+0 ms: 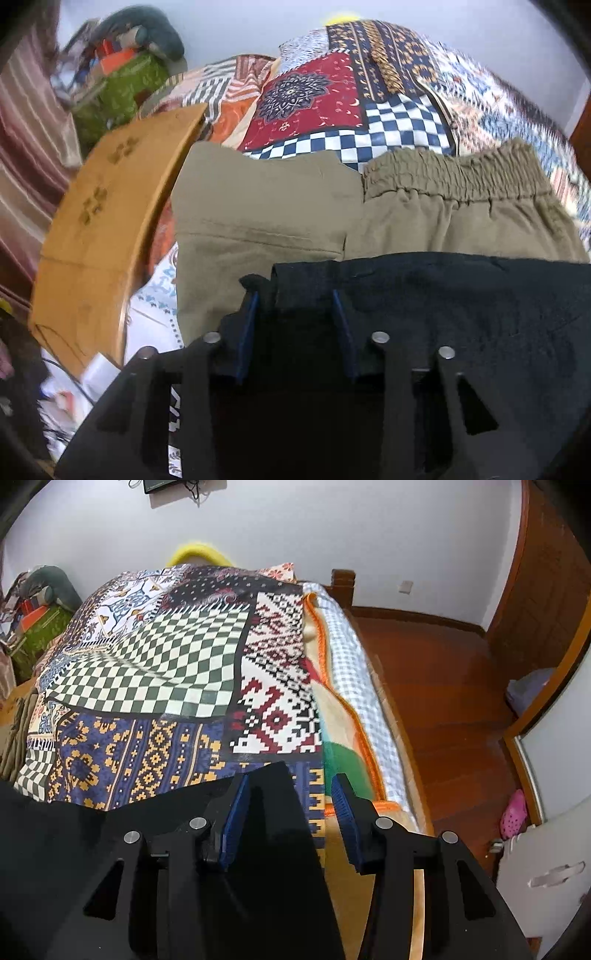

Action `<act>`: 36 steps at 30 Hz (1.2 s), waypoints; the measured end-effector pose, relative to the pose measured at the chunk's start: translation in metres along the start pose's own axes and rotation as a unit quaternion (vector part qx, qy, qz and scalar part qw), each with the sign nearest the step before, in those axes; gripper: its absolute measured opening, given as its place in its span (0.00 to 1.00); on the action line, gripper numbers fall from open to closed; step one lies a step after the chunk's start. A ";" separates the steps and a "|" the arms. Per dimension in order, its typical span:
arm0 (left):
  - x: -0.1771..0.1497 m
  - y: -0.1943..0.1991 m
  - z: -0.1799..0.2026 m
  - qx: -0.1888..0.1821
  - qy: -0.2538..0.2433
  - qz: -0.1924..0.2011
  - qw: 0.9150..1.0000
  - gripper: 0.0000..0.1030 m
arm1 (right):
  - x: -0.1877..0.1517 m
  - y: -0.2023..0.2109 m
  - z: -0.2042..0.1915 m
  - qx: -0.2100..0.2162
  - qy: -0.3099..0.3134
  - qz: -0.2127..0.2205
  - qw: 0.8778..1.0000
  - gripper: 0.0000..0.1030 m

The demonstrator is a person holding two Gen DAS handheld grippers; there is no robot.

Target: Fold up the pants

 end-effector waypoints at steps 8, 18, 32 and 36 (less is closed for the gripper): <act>0.000 0.015 0.001 0.017 -0.011 0.012 1.000 0.15 | -0.012 -0.011 -0.020 0.007 0.036 -0.008 0.999 0.39; 0.014 0.075 -0.015 0.073 0.001 0.101 0.992 0.12 | -0.009 0.005 -0.036 -0.040 0.080 0.062 0.994 0.08; 0.020 0.013 -0.018 0.063 -0.003 0.041 0.997 0.17 | 0.007 -0.019 -0.018 -0.050 0.016 0.020 0.998 0.17; 0.015 0.031 -0.021 0.042 0.003 0.059 0.997 0.21 | 0.002 0.003 -0.008 -0.045 0.008 0.020 0.999 0.25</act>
Point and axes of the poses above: each gripper's, at about its wrist camera, not at the fingertips, and y roughly against the way its jaws point, z to its right, x to its top, the point moved 2 cm from there along -y, roughly the way its jaws point, and after that the axes turned 13 degrees about -y, right-handed, at the moved point
